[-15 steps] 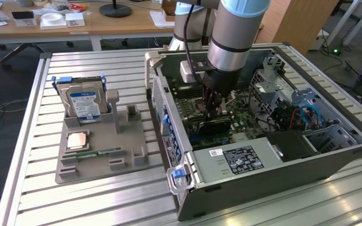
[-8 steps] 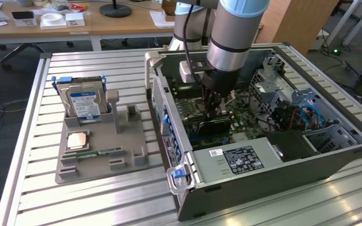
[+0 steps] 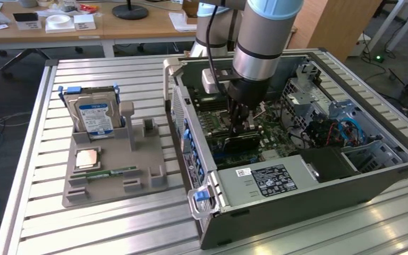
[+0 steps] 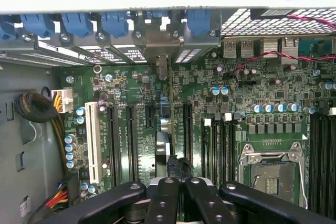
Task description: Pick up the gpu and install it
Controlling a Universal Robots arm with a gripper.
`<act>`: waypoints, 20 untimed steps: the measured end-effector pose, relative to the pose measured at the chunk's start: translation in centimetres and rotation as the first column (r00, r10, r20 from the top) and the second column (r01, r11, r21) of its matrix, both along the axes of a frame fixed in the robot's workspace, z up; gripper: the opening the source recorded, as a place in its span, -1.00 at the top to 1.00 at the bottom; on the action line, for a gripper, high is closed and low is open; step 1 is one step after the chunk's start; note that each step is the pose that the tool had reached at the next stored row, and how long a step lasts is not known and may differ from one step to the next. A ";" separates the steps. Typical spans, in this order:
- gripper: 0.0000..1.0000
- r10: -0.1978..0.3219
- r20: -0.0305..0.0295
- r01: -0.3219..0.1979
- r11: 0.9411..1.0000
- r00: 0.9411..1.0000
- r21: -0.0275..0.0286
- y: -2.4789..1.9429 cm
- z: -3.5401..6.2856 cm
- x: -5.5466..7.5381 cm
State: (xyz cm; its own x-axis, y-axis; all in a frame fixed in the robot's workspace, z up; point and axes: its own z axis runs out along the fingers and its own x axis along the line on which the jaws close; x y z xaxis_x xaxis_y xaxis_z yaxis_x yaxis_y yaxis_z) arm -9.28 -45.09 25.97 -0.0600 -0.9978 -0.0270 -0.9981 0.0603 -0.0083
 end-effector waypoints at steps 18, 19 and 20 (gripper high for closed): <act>0.79 0.000 0.000 0.000 1.000 1.000 0.001 0.01 1.41 0.0; 0.79 0.000 0.000 0.000 1.000 1.000 0.001 0.01 1.42 0.0; 0.79 0.000 0.000 0.000 1.000 1.000 0.000 0.01 1.42 0.0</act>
